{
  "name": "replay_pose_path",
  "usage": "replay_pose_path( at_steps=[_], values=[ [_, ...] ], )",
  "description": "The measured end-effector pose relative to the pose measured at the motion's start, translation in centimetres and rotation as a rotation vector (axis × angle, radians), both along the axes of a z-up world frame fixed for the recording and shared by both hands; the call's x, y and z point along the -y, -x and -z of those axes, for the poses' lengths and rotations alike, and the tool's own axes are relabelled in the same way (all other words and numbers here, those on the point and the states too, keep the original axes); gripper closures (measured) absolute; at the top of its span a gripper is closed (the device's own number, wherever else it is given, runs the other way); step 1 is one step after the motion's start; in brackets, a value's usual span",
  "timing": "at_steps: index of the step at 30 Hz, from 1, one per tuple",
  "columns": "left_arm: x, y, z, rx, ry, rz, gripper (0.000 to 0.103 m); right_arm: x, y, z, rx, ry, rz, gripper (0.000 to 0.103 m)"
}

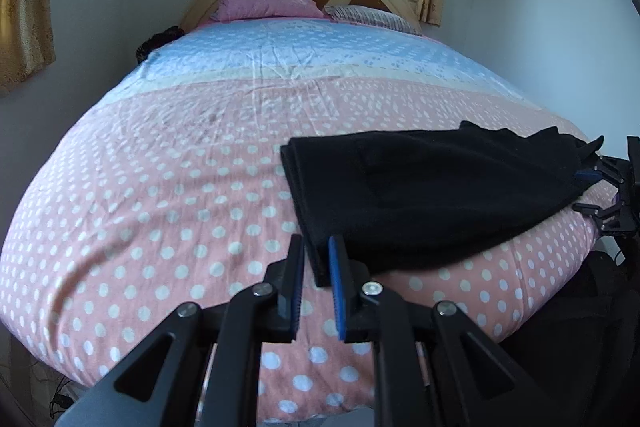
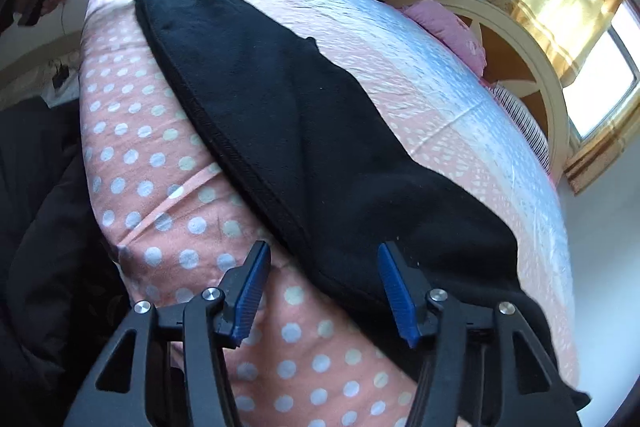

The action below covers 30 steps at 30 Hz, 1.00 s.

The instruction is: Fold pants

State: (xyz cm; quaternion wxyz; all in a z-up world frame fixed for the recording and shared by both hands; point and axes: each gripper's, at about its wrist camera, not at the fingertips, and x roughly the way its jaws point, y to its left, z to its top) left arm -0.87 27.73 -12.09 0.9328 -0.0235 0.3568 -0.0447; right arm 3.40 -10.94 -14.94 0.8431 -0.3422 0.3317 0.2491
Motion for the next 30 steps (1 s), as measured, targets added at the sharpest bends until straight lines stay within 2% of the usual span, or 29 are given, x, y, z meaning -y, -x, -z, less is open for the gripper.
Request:
replay_pose_path(
  at_steps=[4, 6, 9, 10, 11, 12, 18, 22, 25, 30],
  values=[
    [-1.0, 0.1, -0.9, 0.024, -0.06, -0.084, 0.083, 1.3, 0.1, -1.0, -0.007, -0.068, 0.037, 0.046],
    [-1.3, 0.0, -1.5, 0.043, -0.067, -0.114, 0.082, 2.1, 0.1, -1.5, -0.006, -0.1, 0.06, 0.046],
    [-0.7, 0.0, -3.0, 0.098, -0.078, -0.148, 0.062, 3.7, -0.2, -2.1, -0.012, -0.147, 0.106, 0.046],
    [0.0, -0.1, -3.5, 0.124, -0.087, -0.142, 0.048, 4.4, -0.4, -2.3, -0.015, -0.169, 0.131, 0.046],
    [1.0, -0.3, -4.0, 0.148, -0.097, -0.12, 0.036, 5.1, -0.6, -2.5, -0.022, -0.19, 0.155, 0.046],
    [2.2, -0.8, -4.2, 0.159, -0.103, -0.085, 0.034, 6.0, -0.9, -2.7, -0.035, -0.22, 0.19, 0.046],
    [13.6, -5.2, -3.9, 0.14, -0.117, 0.231, 0.034, 11.5, -1.8, -3.9, -0.076, -0.382, 0.392, 0.046],
    [21.1, -7.7, -3.2, 0.12, -0.054, 0.42, 0.034, 15.6, -2.1, -4.5, -0.106, -0.505, 0.531, 0.046],
    [25.4, -8.2, -2.6, 0.095, -0.018, 0.531, 0.034, 18.9, -2.5, -4.4, -0.145, -0.612, 0.635, 0.046],
    [30.5, -7.1, -1.1, 0.076, -0.071, 0.653, 0.034, 23.5, -3.4, -3.5, -0.2, -0.784, 0.751, 0.046]
  ],
)
